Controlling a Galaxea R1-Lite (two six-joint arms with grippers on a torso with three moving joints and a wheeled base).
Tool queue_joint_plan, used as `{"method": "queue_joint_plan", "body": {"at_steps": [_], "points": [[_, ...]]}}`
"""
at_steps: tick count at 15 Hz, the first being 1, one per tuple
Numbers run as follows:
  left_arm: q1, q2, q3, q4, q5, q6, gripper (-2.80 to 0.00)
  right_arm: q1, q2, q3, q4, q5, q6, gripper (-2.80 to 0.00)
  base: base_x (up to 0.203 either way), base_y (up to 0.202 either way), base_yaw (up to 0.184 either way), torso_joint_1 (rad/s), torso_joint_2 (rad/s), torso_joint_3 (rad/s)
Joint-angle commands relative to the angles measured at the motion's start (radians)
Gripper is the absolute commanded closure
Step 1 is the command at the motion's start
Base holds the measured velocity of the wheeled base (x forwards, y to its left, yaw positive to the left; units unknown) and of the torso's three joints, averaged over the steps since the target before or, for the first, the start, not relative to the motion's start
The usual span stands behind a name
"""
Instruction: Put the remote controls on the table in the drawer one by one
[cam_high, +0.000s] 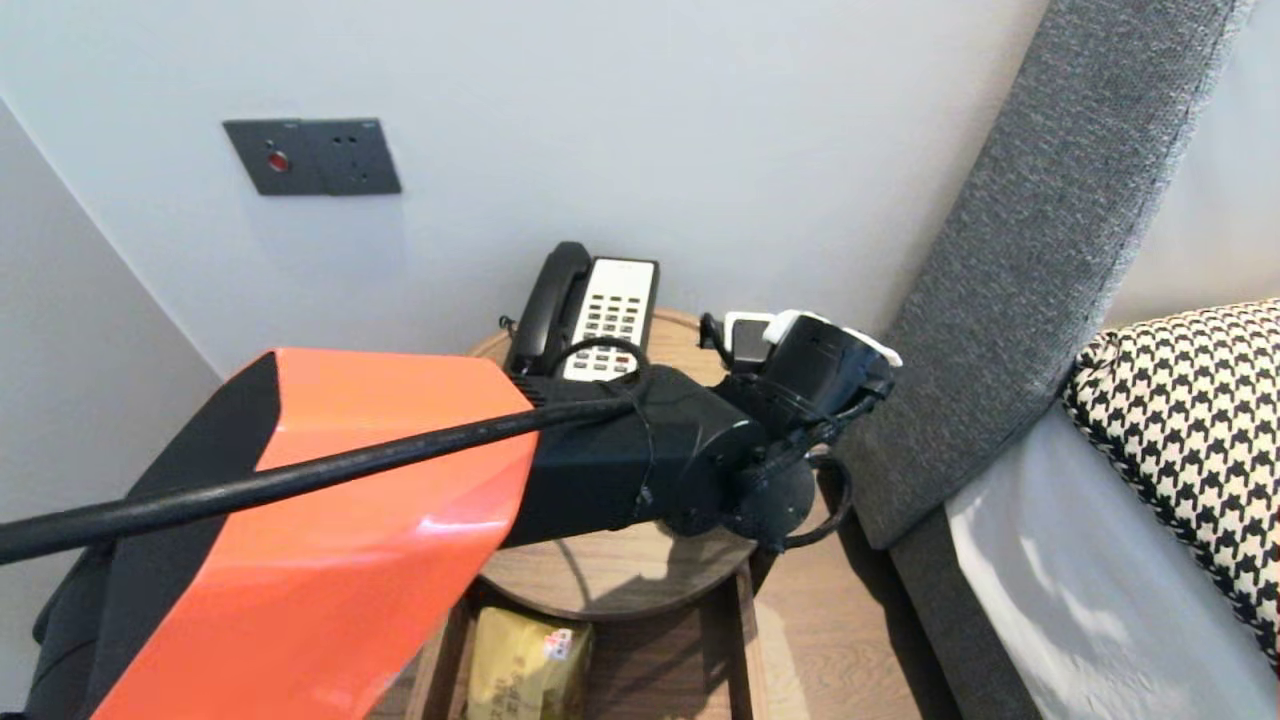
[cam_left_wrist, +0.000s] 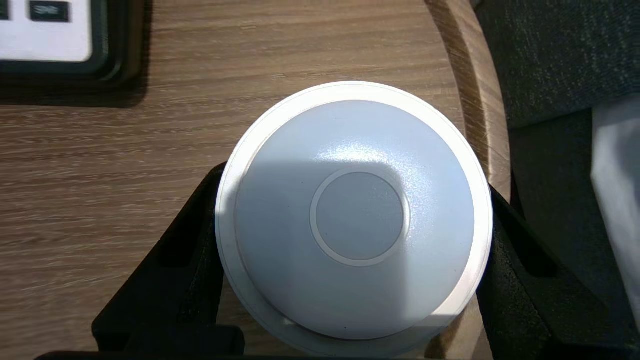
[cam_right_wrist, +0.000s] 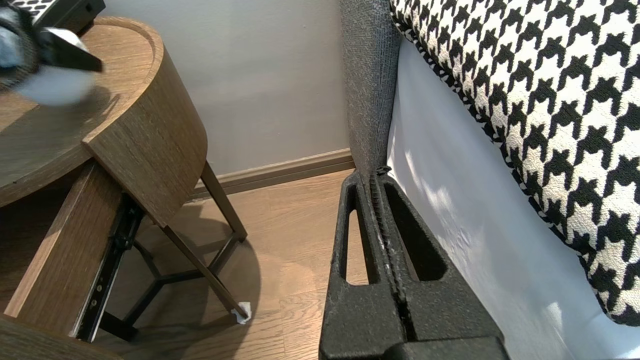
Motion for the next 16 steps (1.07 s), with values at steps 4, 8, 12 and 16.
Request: {"method": "queue_joint_plan", "body": {"at_steps": [4, 8, 12, 16], "points": [[-0.003, -0.183, 0.038, 0.174, -0.012, -0.064, 0.00, 0.000, 0.001, 0.026, -0.001, 0.000, 0.000, 0.00, 0.000, 0.000, 0.000, 0.000, 0.00, 0.000], [-0.004, -0.322, 0.282, 0.211, -0.094, -0.110, 0.00, 0.000, 0.001, 0.026, -0.001, 0.000, 0.000, 0.00, 0.000, 0.000, 0.000, 0.000, 0.00, 0.000], [-0.040, -0.456, 0.660, 0.106, -0.165, -0.150, 0.00, 0.000, 0.001, 0.026, -0.001, 0.000, 0.000, 0.00, 0.000, 0.000, 0.000, 0.000, 0.00, 0.000], [-0.133, -0.517, 0.872, -0.041, -0.186, -0.161, 0.00, 0.000, 0.001, 0.026, -0.001, 0.000, 0.000, 0.00, 0.000, 0.000, 0.000, 0.000, 0.00, 0.000]]}}
